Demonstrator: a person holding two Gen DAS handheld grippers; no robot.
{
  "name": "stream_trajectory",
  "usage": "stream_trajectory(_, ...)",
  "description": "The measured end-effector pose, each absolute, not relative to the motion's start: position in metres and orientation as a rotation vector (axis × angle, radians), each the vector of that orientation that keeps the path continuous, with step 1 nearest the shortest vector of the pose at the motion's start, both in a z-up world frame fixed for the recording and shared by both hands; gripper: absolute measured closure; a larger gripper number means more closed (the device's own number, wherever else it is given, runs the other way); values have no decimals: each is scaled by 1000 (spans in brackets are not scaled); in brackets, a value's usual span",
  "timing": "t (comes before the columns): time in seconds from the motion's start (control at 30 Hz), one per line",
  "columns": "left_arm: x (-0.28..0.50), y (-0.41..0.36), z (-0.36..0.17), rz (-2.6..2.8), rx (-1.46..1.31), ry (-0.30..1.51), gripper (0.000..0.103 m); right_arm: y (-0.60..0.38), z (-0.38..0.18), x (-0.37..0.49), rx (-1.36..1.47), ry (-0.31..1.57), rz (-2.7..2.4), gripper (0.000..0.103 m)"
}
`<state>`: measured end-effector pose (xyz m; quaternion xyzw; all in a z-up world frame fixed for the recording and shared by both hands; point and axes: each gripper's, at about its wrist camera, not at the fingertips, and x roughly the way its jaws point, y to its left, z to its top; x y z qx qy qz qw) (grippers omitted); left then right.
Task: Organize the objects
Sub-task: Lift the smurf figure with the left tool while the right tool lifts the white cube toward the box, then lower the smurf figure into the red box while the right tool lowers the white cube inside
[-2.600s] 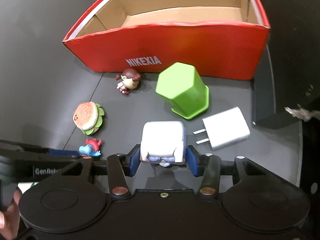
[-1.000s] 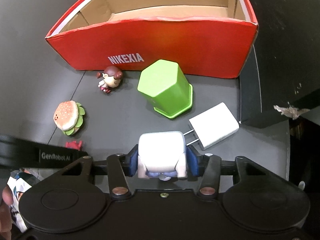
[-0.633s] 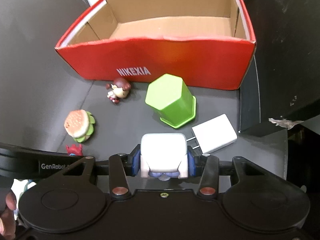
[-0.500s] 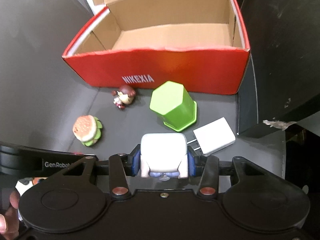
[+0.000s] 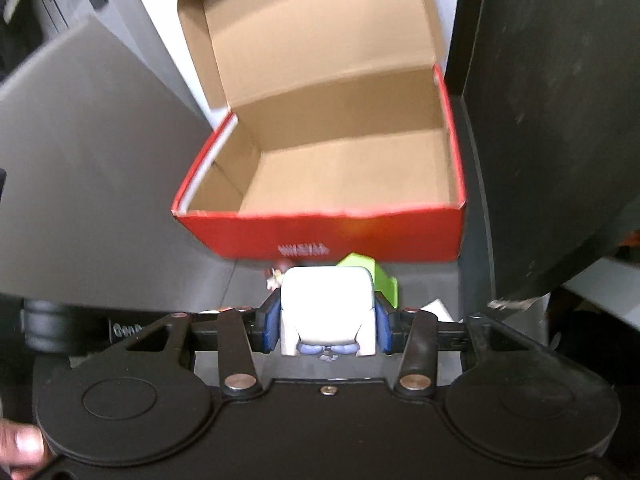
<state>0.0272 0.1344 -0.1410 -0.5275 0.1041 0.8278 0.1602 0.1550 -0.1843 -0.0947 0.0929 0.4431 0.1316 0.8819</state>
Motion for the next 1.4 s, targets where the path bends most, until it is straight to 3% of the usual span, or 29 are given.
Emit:
stream_trajectory(0.4,18,133,-75,2510,-1317,289,66,-193,-49,142,180,789,328,59)
stream_trajectory(0.9,-7,156,-55,2523,-1220,292,66,-195,-21,158,141,748,326,59)
stream_trajectory(1.4,-68,170,-49,2521,-1211,354,66,-173,-31,220,169,761,320,59)
